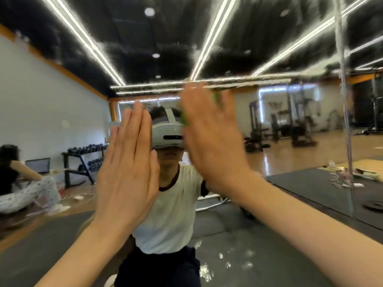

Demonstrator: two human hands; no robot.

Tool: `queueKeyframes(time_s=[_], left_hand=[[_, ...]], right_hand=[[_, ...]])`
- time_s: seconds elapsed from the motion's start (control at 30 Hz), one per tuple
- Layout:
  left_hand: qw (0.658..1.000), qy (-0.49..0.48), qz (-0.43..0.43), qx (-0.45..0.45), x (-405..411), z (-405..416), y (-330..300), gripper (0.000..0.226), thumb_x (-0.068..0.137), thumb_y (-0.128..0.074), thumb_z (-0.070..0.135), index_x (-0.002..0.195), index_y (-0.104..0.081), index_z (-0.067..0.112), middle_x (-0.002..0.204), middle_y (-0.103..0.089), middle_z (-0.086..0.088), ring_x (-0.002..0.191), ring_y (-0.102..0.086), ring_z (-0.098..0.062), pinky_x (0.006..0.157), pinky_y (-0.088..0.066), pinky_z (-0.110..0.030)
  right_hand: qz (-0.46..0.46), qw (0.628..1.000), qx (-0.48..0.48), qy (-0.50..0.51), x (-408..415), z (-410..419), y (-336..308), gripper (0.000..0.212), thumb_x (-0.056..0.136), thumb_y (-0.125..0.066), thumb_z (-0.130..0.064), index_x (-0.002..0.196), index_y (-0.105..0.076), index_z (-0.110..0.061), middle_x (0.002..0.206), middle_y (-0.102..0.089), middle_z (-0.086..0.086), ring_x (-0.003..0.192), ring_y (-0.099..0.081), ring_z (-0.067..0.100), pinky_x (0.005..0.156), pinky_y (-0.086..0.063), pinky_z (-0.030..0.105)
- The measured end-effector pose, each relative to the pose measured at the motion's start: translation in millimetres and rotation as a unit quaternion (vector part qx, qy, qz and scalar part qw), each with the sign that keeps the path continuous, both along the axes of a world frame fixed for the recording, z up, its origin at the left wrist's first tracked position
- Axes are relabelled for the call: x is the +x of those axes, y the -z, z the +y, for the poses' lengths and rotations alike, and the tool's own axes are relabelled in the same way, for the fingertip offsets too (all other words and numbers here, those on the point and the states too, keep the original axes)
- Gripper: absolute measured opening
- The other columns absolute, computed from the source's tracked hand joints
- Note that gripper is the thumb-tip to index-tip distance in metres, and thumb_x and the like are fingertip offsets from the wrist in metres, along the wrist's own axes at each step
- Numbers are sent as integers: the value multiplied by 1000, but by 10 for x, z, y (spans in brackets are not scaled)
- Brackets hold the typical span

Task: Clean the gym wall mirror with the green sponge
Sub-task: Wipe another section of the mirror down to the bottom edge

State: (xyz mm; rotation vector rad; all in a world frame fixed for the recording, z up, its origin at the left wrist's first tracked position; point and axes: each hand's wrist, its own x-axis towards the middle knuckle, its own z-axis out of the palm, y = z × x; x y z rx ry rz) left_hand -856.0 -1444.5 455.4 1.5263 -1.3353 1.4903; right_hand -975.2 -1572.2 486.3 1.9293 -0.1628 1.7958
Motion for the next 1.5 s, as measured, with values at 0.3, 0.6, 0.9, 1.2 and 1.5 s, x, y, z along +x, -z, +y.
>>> queueKeyframes(time_s=[0.3,0.6,0.9,1.2,1.5], left_hand=[[999,36,-5,-6,106,-65,23,63,104,-28,23,163,-7,13,171,-3,-6,157,0,-21,128,2,-40],[1000,23,19,-10,-69,-153,12,61,105,-28,22,160,-14,2,169,-7,-15,157,2,-18,128,2,-38],[996,60,-47,36,-673,-672,-64,60,101,-33,18,157,-25,-3,166,-19,-17,154,-16,-29,127,-1,-35],[998,23,-41,32,-716,-796,-9,62,103,-33,22,159,-20,-2,168,-14,-14,156,-12,-26,127,2,-32],[997,33,-51,41,-884,-894,-51,64,101,-32,27,158,-22,-3,167,-17,-17,155,-6,-22,126,6,-30]], right_hand=[[-174,964,200,-18,-962,-996,307,52,107,-32,-21,157,-29,-6,164,-27,11,154,-18,22,125,5,37],[111,991,-74,9,-209,-212,557,54,103,-47,-20,154,-33,-6,161,-32,13,152,-25,26,127,-8,43],[-220,937,270,-8,-939,-983,830,54,106,-29,-21,159,-23,-8,166,-22,7,155,-12,20,126,6,37],[-15,996,75,-50,-1133,-1174,663,53,103,-47,-12,153,-32,-6,160,-33,12,153,-19,22,127,-11,44],[-26,992,126,-7,-1546,-1495,-30,53,108,-38,-23,157,-27,-7,165,-22,8,155,-12,21,127,-3,38]])
